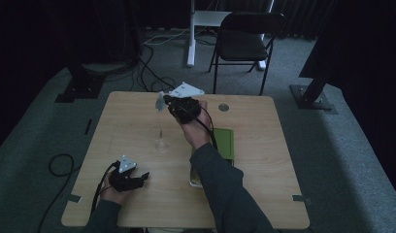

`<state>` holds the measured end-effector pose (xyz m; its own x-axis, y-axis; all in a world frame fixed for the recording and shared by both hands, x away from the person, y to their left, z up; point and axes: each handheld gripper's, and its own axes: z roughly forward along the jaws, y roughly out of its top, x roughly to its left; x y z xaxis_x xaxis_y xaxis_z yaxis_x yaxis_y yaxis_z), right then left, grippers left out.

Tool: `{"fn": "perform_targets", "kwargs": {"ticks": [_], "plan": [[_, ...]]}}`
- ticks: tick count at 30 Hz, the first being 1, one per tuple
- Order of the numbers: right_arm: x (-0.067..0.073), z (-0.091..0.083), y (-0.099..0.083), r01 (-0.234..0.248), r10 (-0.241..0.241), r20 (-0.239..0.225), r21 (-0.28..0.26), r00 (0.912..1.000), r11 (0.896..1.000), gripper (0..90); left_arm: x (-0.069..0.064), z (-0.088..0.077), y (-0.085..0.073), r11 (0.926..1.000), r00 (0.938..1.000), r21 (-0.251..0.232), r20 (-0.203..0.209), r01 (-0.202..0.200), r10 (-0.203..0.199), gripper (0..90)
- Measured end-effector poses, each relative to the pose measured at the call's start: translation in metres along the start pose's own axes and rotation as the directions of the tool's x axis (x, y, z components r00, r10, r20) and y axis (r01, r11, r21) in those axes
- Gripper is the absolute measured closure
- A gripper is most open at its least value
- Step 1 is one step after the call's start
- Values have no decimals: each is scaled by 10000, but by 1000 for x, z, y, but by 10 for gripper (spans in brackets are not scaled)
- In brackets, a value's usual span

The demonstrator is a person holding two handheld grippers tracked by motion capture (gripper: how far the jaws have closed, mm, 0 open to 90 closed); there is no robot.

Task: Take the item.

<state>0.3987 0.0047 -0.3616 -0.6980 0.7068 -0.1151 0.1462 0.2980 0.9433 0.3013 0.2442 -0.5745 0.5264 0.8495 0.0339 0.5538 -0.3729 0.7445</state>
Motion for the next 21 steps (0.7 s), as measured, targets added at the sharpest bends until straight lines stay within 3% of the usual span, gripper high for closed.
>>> {"fn": "perform_targets", "kwargs": {"ticks": [21], "plan": [[6, 24, -27, 29, -36, 89, 768, 10000, 9970, 899, 0, 0, 0, 10000, 10000, -12, -9, 0, 0, 340]]}}
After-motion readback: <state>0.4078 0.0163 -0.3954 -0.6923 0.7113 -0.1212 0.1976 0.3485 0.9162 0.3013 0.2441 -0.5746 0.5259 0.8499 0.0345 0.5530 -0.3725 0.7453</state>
